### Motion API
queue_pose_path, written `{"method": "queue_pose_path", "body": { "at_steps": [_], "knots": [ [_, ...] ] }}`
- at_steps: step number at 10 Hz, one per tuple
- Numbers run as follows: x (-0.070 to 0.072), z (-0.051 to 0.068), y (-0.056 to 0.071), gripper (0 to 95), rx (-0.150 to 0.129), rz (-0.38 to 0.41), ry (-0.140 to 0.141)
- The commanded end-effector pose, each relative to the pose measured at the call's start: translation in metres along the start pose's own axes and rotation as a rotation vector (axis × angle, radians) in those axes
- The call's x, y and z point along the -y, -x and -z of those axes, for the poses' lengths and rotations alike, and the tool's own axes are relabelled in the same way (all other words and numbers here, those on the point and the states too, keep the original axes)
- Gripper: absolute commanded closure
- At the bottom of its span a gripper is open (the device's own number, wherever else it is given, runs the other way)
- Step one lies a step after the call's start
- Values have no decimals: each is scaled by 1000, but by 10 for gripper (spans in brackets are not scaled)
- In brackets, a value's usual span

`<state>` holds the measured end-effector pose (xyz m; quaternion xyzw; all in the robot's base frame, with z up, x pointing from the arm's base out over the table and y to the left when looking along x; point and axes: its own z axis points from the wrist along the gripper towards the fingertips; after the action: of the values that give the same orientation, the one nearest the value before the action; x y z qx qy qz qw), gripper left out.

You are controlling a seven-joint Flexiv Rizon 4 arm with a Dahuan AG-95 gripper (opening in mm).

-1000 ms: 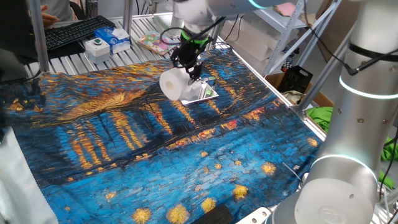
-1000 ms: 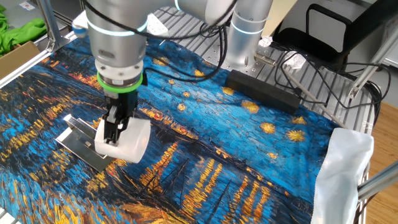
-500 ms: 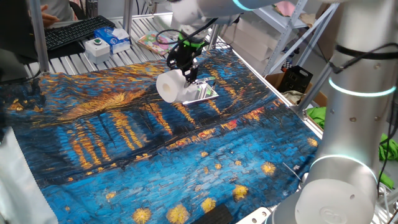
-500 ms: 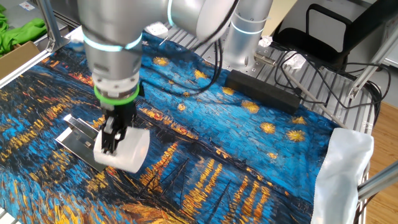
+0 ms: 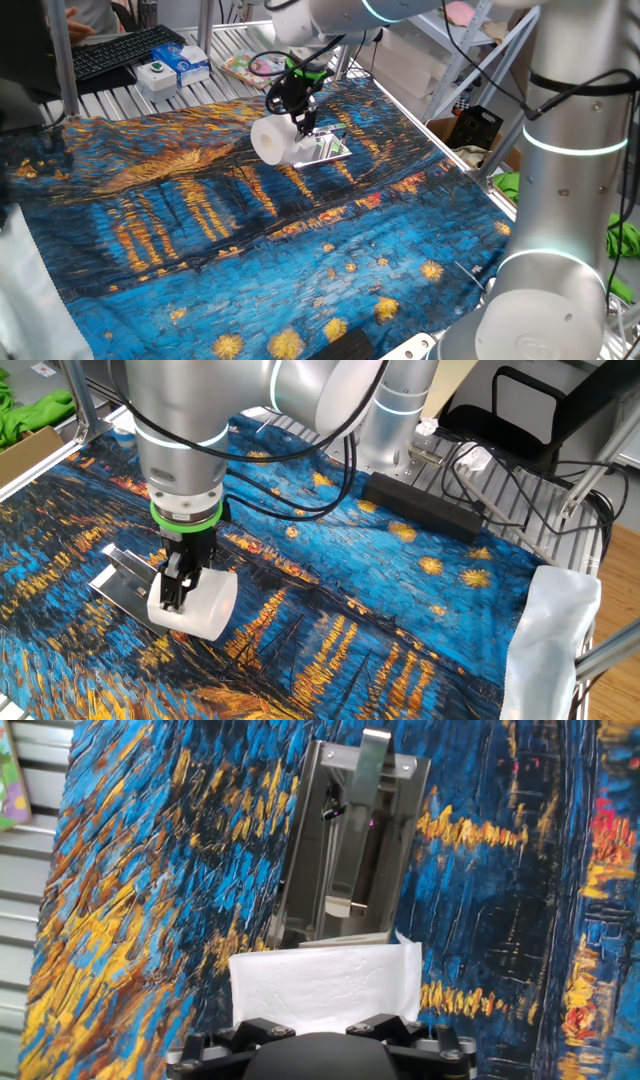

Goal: Put the toilet paper on its holder

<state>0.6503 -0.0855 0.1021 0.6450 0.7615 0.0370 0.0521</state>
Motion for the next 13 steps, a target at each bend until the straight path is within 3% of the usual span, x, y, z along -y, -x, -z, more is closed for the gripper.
{"method": "queue_pose_path", "body": {
  "at_steps": [1, 9, 12, 13],
  "knots": [
    [-2, -5, 4, 950, 2, -9, 5],
    [0, -13, 25, 950, 20, -61, 37],
    [1, -13, 27, 950, 25, -73, 45],
    [1, -13, 26, 950, 29, -92, 60]
  ]
}}
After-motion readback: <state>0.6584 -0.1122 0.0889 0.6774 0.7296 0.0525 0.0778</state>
